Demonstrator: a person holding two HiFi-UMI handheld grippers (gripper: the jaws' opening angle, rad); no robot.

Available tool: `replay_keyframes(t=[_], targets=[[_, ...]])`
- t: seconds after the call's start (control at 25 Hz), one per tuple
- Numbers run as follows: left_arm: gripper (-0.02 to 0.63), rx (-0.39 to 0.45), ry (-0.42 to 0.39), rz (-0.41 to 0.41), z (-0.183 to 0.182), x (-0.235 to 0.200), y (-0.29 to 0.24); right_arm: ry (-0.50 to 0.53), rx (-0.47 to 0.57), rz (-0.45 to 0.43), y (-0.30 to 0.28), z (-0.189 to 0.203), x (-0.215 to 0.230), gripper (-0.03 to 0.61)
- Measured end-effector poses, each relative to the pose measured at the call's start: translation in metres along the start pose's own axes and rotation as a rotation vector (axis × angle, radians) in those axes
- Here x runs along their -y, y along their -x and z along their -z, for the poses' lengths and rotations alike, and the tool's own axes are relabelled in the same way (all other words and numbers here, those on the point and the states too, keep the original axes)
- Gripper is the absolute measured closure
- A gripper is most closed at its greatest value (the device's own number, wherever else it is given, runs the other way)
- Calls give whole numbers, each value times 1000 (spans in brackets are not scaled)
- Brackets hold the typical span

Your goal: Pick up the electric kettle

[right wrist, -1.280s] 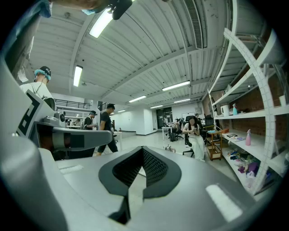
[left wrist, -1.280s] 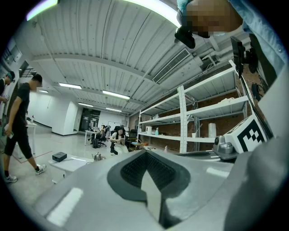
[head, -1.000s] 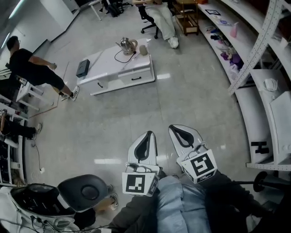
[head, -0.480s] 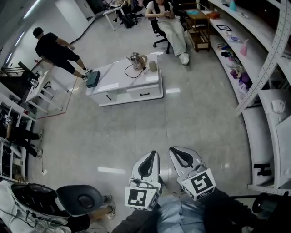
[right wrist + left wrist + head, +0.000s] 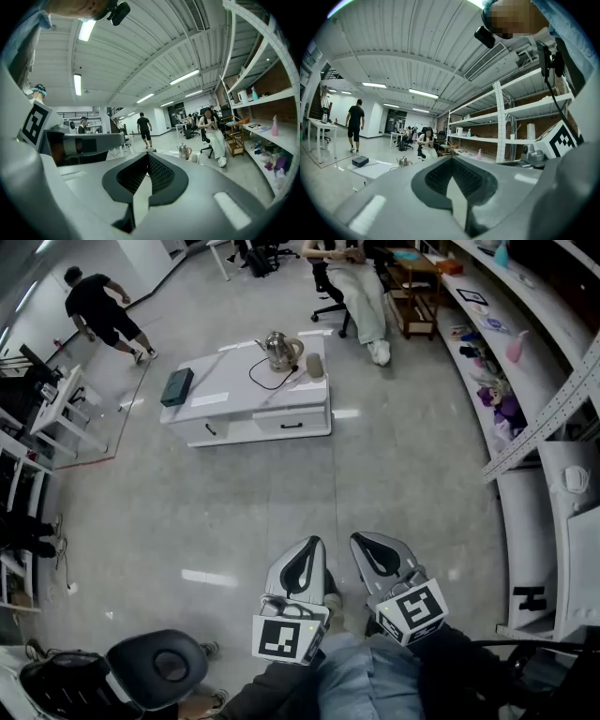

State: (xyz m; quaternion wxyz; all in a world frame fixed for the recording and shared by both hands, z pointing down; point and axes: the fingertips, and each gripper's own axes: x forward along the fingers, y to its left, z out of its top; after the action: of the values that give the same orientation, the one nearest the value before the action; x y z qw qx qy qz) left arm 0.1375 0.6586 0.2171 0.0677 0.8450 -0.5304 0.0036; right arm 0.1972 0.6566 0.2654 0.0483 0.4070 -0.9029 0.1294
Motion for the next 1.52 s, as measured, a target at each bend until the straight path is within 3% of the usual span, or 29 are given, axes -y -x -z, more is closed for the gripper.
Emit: replay_keyframes(t=[0.32, 0.72, 1.12, 1.52], targets=[[612, 10, 41, 29, -13, -88, -59, 6, -31, 47, -96, -24, 21, 554], [612, 68, 54, 50, -40, -171, -89, 30, 4, 80, -178, -60, 17, 554], [612, 34, 60, 63, -32, -202, -137, 18, 25, 102, -225, -67, 52, 554], [612, -47, 48, 90, -27, -229, -264, 8, 34, 96, -299, -88, 139, 554]])
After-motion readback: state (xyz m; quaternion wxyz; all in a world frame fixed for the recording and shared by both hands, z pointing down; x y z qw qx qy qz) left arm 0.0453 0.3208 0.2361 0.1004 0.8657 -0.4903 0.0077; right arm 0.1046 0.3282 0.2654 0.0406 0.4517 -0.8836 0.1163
